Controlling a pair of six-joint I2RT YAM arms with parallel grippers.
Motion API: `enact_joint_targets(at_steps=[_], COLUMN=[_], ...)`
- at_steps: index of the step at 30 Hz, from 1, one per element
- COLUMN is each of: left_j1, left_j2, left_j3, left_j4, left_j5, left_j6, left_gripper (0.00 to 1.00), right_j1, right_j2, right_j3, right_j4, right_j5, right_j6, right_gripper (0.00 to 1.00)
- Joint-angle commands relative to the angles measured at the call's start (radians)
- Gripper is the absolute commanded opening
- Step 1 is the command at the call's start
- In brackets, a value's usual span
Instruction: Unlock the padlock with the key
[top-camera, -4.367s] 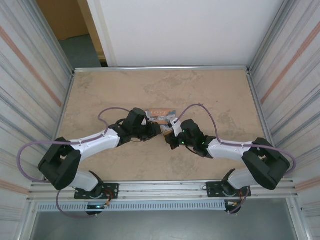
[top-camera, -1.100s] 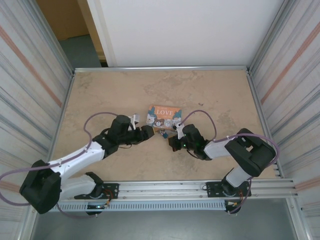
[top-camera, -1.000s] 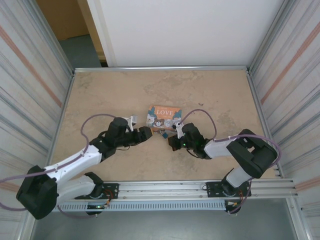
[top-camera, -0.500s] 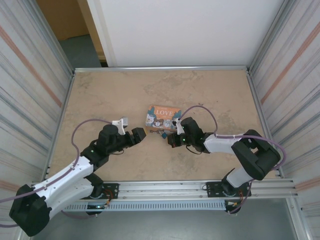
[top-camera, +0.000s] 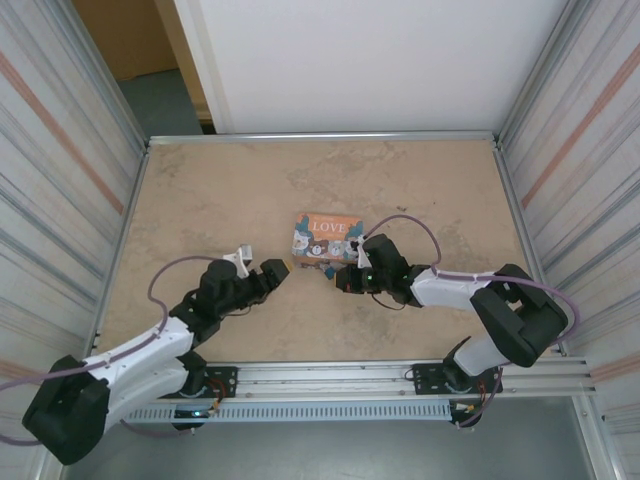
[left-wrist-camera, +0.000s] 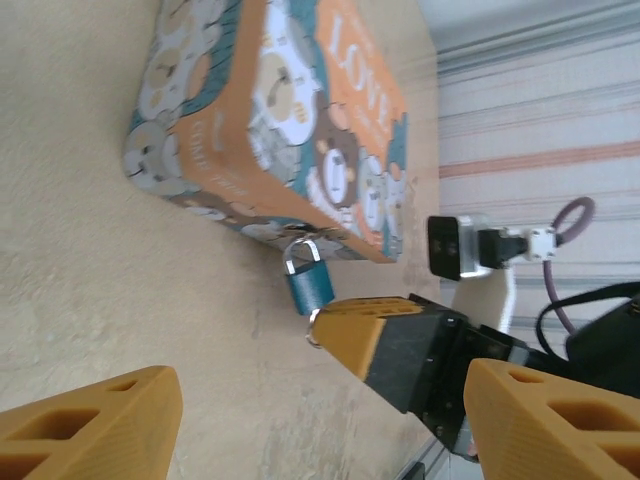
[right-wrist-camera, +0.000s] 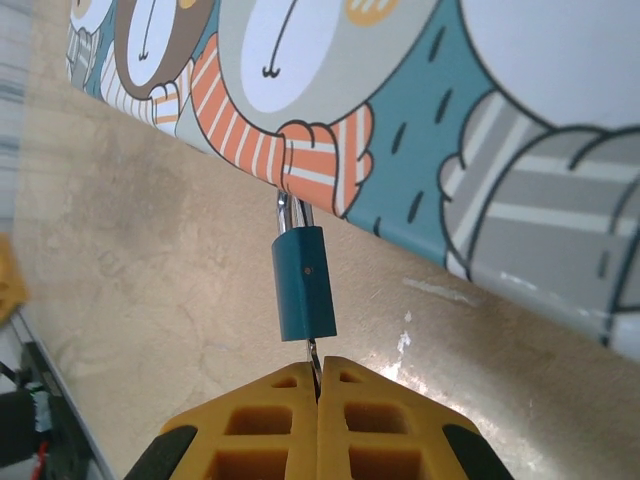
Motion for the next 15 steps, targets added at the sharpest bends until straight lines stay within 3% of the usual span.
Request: enact_joint_targets(at_steps=[1, 15], left_j1=[0.011, -0.001], left_j2=[0.047, 0.345], left_j3=[-0.018, -0.002], left_j4=[0.146, 0.506], left_j5=[0.026, 0.118], left_j6=[-0.103, -0.26], left_gripper=[0.74, 0.64], right_j1=[-0.001, 0.0], right_j2=[-0.022, -0.022], right_j3=[0.023, 0.027], right_j4=[-0.014, -0.011], right_j5=[-0.028, -0.017], right_j6=[0.119, 0.217], right_gripper=[0.0, 0.0])
